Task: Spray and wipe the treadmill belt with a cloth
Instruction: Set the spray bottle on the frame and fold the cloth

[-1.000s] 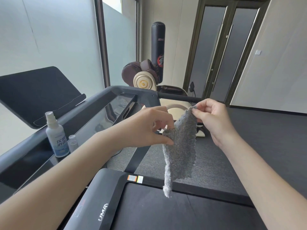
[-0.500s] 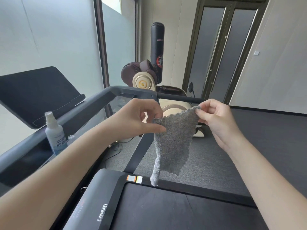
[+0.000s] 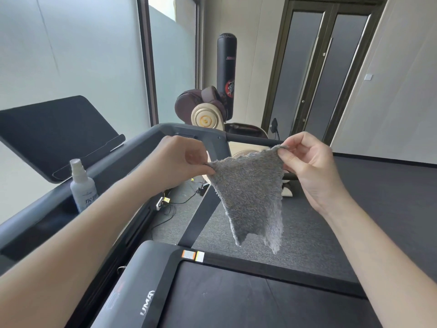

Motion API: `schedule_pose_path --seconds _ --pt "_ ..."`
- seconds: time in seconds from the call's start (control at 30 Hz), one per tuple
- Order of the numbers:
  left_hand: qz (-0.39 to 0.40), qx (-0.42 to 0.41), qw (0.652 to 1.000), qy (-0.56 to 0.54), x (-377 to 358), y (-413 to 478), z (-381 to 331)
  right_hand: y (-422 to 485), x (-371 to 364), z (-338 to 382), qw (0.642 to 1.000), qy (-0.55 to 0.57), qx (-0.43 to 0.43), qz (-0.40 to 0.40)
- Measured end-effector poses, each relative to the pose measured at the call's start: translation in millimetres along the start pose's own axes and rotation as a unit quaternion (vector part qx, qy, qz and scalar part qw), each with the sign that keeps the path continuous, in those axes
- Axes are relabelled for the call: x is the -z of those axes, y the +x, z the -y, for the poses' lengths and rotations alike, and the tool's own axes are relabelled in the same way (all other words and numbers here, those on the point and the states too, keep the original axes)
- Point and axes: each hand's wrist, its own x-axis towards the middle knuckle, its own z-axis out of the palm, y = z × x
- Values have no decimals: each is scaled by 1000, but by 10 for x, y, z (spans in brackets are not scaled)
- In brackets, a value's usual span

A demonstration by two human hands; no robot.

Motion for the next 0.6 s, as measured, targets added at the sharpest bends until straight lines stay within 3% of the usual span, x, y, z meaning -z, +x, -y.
schedule_pose_path --seconds 0.17,0.33,0.43,0.6 --pt "-48 63 965 -252 -2 -29 -23 -12 4 -10 1000 0 -6 9" --pt "-32 90 886 -453 -22 -28 -70 -22 -40 38 997 68 -37 18" --pt "-27 105 865 -490 -60 -41 -92 -23 -98 82 993 88 -67 42" --pt "-60 105 852 -510 -99 -43 -95 36 -169 150 994 23 -94 59"
